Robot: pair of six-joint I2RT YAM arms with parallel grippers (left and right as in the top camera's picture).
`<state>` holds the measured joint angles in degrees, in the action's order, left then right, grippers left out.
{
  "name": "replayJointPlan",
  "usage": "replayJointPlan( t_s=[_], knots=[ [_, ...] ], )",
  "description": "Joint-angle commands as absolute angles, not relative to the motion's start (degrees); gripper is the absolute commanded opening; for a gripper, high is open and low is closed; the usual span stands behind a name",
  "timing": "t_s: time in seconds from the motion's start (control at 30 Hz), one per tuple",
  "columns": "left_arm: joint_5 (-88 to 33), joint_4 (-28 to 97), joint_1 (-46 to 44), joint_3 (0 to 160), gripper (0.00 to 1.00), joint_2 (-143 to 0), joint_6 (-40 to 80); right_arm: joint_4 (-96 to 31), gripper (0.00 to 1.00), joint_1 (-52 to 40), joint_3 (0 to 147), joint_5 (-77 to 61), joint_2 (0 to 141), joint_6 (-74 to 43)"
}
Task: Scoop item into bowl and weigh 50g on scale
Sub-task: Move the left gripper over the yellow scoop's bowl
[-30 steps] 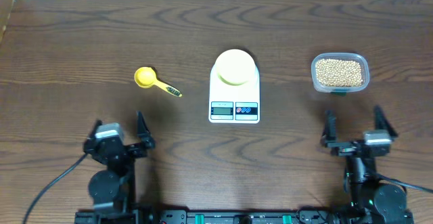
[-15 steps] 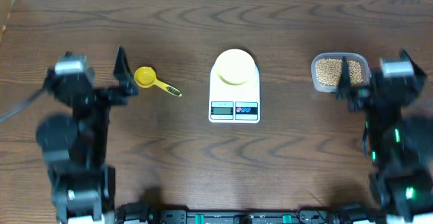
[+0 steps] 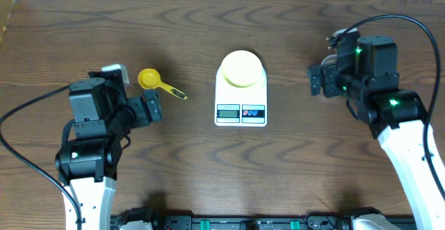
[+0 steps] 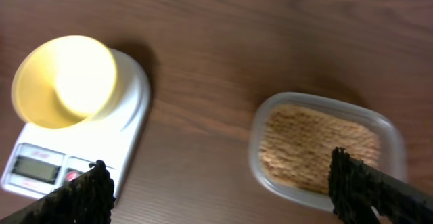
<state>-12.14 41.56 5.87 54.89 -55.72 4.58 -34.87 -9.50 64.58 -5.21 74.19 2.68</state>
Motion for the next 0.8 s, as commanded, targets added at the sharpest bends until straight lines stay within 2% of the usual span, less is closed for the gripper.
replayJointPlan(
  t_s=[0.0,0.27,0.53,0.77],
  knots=[
    [-12.4,42.2,6.1,55.6,0.98,-56.0,4.6,-33.5,0.99,-9.5,65.8,-14.3,74.3,1.1],
    [-12.1,41.4,7.8,55.7,0.98,-62.6,5.2,-32.4,0.99,-9.5,65.8,-10.5,74.3,0.8],
    [-10.6,40.7,10.3,62.4,0.98,-77.6,4.6,-29.8,0.99,-9.5,65.8,-11.2,74.3,-10.3],
    [-3.3,28.4,10.3,64.1,0.98,-83.3,4.6,-29.8,0.99,-9.5,65.8,-14.1,74.3,-13.9]
  ],
)
